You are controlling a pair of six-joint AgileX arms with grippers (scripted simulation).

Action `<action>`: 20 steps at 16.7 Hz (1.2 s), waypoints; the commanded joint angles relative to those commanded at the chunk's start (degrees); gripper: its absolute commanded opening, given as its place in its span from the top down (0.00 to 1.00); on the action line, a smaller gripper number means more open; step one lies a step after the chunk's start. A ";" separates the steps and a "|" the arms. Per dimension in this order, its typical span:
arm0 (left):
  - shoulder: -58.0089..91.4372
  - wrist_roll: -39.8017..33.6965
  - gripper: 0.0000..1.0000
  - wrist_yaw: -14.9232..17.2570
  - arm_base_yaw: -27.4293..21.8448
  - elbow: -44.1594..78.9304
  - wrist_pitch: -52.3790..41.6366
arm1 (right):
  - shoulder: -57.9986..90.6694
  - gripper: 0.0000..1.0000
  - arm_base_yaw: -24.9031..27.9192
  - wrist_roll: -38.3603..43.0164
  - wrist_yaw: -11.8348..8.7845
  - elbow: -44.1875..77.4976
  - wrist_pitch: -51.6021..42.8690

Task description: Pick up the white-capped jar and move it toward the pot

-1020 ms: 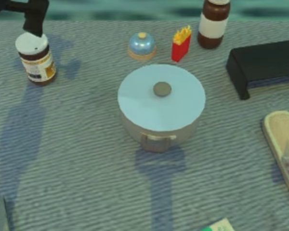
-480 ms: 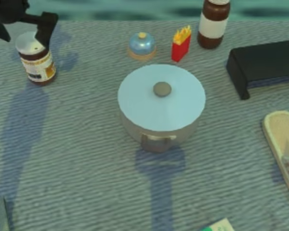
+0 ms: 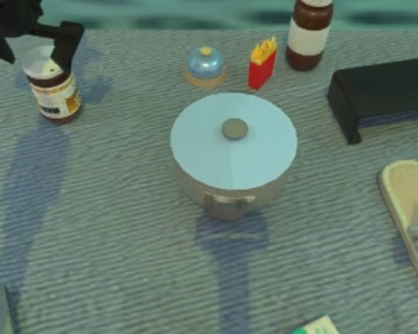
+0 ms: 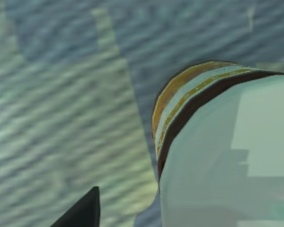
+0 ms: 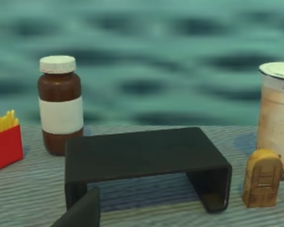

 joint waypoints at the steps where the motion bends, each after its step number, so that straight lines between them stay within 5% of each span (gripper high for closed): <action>1: -0.03 -0.05 0.00 -0.03 0.06 -0.20 0.20 | 0.00 0.00 0.00 0.00 0.00 0.00 0.00; 12: -0.56 -0.18 0.00 -0.10 0.14 -12.28 11.79 | 0.00 0.00 0.00 0.00 0.00 0.00 0.00; 20: -0.56 -0.18 0.60 -0.10 0.14 -12.28 11.79 | 0.00 0.00 0.00 0.00 0.00 0.00 0.00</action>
